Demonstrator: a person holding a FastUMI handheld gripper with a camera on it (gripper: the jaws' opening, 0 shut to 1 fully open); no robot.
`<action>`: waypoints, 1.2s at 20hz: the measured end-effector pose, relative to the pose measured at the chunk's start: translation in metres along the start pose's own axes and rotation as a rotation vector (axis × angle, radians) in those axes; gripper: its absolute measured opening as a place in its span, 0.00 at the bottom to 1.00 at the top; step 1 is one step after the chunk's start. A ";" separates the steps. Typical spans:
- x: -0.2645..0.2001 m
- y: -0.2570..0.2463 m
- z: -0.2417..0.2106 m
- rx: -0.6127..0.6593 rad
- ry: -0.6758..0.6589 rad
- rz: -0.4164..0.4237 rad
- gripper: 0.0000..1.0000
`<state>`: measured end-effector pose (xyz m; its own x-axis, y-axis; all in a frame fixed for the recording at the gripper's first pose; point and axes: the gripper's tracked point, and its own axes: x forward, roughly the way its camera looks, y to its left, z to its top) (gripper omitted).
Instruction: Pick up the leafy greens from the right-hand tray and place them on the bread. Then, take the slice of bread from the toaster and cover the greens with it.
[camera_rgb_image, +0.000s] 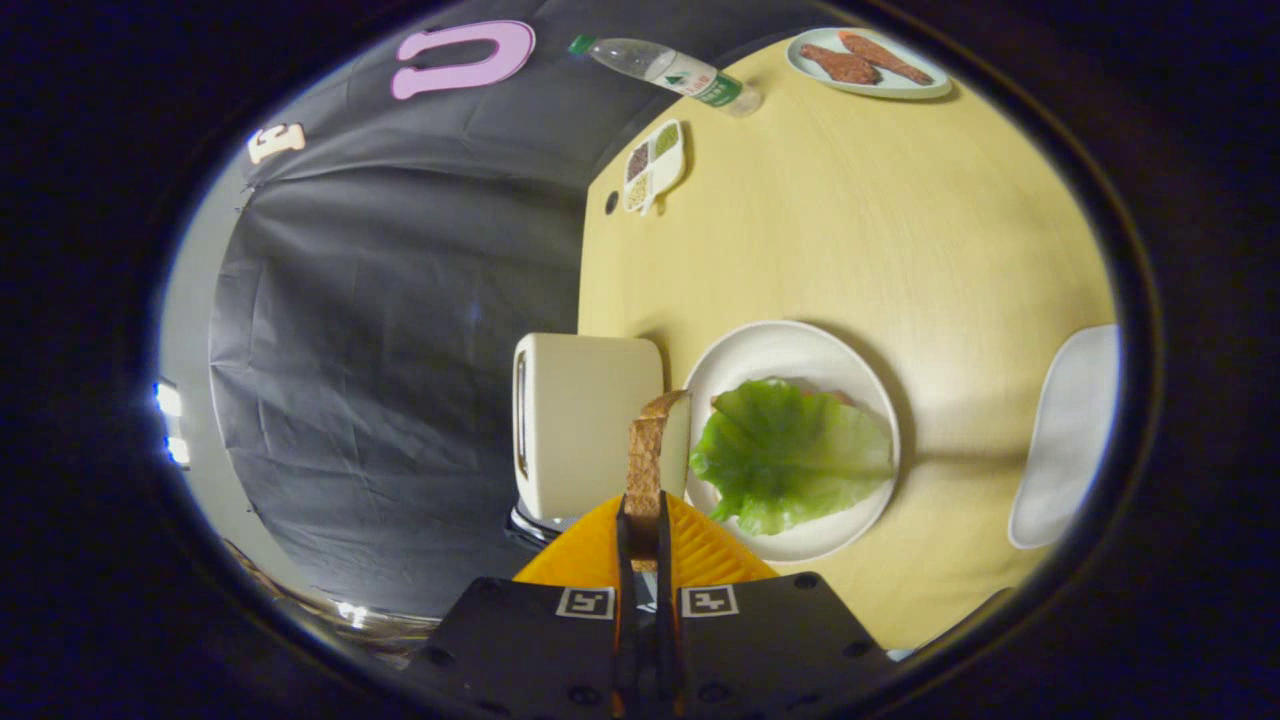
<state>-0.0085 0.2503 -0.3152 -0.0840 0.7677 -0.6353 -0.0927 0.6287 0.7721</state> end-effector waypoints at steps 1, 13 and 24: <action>0.003 -0.007 -0.001 0.004 0.011 -0.016 0.10; 0.021 -0.093 0.002 -0.161 -0.055 -0.373 0.14; -0.006 -0.075 0.026 -0.517 -0.308 -0.644 0.76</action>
<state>0.0244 0.2016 -0.3687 0.4038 0.3299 -0.8533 -0.4732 0.8735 0.1138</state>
